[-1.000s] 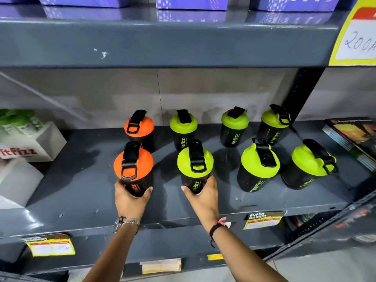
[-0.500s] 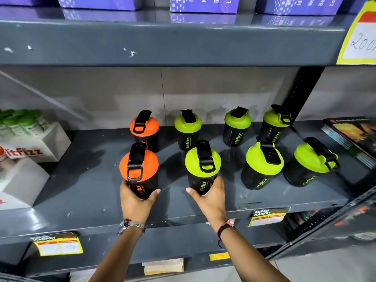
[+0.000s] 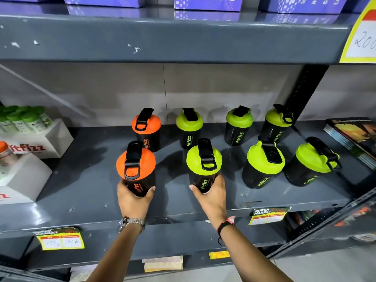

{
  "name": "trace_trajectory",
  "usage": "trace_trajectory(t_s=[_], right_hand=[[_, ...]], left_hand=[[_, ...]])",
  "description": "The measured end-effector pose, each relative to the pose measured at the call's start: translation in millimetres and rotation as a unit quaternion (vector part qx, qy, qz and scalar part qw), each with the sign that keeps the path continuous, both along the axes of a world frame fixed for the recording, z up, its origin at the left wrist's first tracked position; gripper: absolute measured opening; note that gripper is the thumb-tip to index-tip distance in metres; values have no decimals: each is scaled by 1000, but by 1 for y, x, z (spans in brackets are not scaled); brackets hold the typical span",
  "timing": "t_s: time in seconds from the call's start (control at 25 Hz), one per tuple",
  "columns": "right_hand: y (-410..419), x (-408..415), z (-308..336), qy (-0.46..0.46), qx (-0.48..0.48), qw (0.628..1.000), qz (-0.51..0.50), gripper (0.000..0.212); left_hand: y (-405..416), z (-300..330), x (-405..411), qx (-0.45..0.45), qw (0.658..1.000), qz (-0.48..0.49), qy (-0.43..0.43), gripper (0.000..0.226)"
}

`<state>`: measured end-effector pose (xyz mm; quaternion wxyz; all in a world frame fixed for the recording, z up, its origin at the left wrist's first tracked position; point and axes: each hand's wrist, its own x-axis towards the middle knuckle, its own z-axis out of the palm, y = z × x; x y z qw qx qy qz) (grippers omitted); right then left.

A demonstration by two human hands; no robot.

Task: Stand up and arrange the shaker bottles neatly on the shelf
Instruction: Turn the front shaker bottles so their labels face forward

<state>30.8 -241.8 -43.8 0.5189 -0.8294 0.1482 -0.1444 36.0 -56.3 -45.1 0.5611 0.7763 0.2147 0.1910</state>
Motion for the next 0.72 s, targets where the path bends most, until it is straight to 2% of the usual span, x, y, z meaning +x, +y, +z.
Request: trace_trajectory(t_s=[0.72], right_hand=[[1,-1,3,9,-9,1000,1,65]], left_hand=[[-1,6,-3,-4,1000,-2,-1,67]])
